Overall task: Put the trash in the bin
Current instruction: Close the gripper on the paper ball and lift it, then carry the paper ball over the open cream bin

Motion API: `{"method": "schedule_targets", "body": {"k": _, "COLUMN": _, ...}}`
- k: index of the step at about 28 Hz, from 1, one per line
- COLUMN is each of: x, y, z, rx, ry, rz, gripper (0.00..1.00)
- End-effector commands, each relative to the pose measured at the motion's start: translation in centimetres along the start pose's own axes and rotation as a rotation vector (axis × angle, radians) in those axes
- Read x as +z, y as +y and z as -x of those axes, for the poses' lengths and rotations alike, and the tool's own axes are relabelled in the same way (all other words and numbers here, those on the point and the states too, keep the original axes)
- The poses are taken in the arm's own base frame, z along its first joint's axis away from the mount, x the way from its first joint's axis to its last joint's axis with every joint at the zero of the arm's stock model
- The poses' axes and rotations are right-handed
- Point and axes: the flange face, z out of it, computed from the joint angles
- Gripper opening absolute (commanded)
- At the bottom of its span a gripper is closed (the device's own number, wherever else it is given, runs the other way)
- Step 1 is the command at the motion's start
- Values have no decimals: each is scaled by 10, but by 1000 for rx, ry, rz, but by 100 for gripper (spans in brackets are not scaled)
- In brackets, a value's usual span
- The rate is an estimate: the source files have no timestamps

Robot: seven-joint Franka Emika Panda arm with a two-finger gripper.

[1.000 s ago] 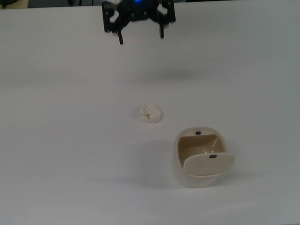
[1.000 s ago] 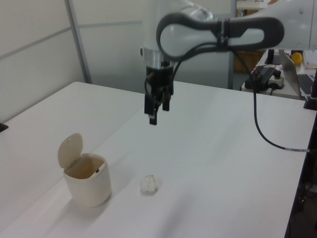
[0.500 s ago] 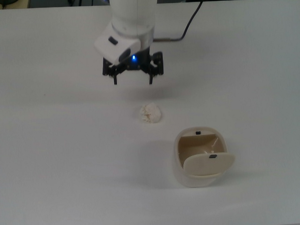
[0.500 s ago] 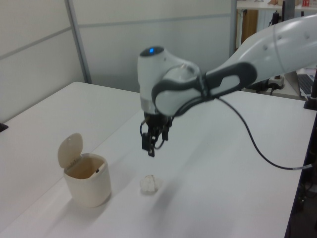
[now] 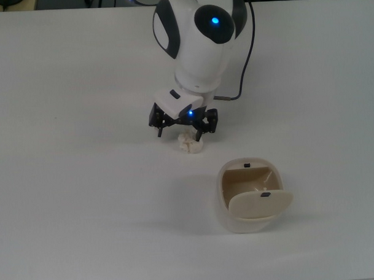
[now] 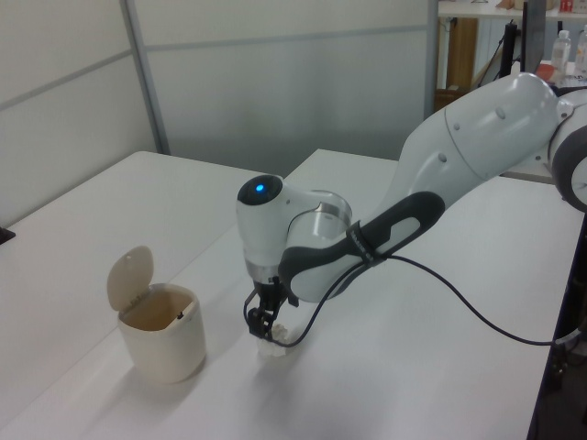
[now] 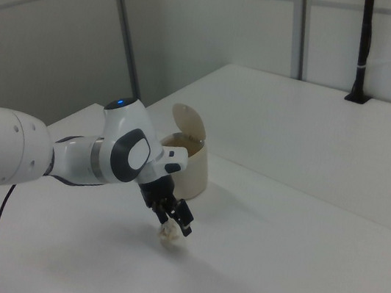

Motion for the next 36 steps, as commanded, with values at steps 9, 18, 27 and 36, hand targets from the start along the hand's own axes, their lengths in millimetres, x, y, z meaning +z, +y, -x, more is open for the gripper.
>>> {"method": "schedule_targets", "body": {"k": 9, "x": 39, "y": -39, "z": 16, "rx": -30, "ry": -38, "rz": 20, "gripper": 100}}
{"method": "schedule_targets", "body": {"k": 18, "x": 35, "y": -41, "z": 12, "rx": -31, "ry": -15, "rz": 38, "gripper": 0}}
{"method": "schedule_targets", "body": {"k": 27, "x": 9, "y": -50, "z": 1, "rx": -21, "ry": 35, "rz": 23, "gripper": 0}}
{"method": "schedule_targets", "body": {"k": 36, "x": -59, "y": -49, "z": -11, "rx": 4, "ry": 131, "rz": -11, "gripper": 0}}
